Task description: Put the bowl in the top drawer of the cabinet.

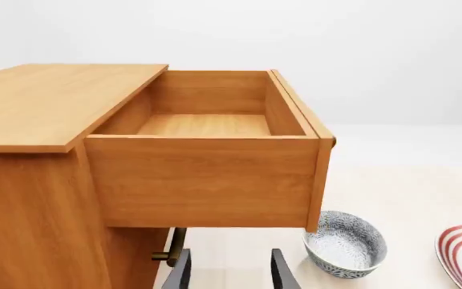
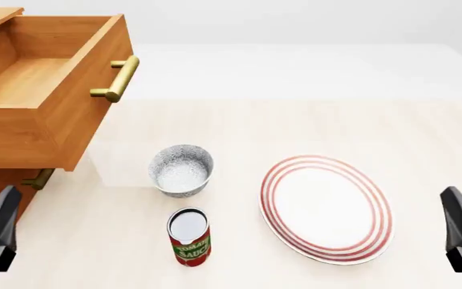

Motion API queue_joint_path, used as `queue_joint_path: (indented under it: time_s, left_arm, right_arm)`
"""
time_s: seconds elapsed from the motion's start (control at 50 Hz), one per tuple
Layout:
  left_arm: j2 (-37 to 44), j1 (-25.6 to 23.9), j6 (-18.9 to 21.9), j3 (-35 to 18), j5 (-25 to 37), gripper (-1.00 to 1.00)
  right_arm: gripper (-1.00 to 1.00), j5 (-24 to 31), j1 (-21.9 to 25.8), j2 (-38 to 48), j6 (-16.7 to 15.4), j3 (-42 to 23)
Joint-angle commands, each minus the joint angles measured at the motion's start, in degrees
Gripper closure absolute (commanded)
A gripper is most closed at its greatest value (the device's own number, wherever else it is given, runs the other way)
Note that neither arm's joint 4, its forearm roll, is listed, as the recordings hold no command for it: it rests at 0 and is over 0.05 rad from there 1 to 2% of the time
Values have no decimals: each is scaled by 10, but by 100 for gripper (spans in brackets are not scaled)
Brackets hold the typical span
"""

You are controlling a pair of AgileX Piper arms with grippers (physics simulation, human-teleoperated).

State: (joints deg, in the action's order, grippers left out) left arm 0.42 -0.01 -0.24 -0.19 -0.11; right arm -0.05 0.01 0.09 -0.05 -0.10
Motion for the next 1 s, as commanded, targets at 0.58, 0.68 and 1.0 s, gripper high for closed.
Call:
queue_joint_path:
  time_s: [0.58, 0.68, 1.0]
  left_arm:
    - [184, -114, 12, -317, 148, -100]
    - [231, -141, 26, -385, 180, -100]
    - [403, -239, 67, -618, 293, -100]
  right_arm:
    - [-100, -3, 0, 2, -1, -1]
    - [-100, -2, 0, 2, -1, -1]
    - [-100, -2, 0, 1, -1, -1]
